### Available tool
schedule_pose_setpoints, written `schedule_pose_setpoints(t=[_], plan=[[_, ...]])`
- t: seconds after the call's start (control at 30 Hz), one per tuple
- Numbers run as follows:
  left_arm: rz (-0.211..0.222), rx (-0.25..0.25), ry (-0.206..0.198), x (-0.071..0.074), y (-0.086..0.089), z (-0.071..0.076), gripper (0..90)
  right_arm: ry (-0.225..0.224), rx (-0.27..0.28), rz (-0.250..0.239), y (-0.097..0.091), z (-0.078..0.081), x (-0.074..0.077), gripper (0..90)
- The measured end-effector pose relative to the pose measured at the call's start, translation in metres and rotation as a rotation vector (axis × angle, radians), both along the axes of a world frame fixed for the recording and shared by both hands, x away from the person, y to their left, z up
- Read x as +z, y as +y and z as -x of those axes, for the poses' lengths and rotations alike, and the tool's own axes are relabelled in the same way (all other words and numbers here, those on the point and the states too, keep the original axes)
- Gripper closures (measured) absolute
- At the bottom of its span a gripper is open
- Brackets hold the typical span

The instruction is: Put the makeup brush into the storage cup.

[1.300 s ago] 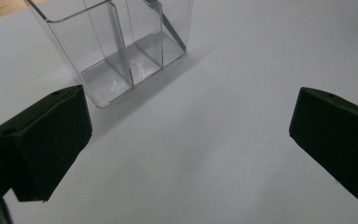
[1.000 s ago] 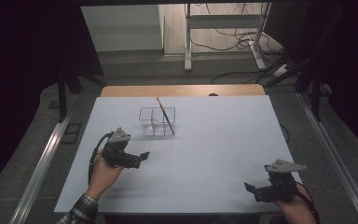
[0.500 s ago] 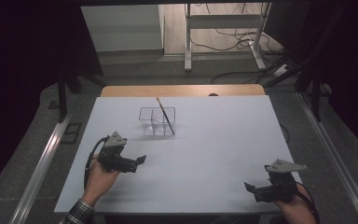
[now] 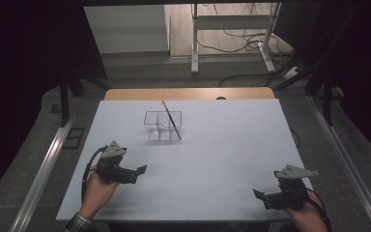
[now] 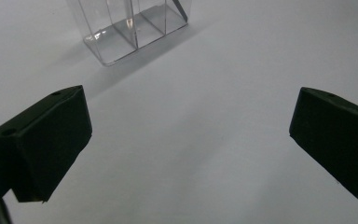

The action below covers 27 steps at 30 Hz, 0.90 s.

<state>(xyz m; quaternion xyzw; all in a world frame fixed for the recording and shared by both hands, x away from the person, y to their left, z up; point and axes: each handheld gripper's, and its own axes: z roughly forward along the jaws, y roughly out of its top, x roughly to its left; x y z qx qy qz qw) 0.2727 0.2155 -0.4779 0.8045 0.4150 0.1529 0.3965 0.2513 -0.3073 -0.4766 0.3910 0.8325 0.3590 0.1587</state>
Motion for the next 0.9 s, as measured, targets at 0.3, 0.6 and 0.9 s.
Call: schedule_pose_setpoints(t=[0.3,0.6,0.9], plan=[[0.012,0.019,-0.006,0.0,0.011,0.013,0.0,-0.001,-0.001,-0.002,0.0,0.0,0.0,0.0],[0.001,0.03,-0.011,-0.002,0.02,0.024,0.0,0.001,0.0,0.0,0.0,0.0,0.0,0.0],[-0.015,0.049,-0.015,-0.004,0.029,0.035,0.0,0.001,0.002,0.001,0.0,0.0,0.0,0.0]])
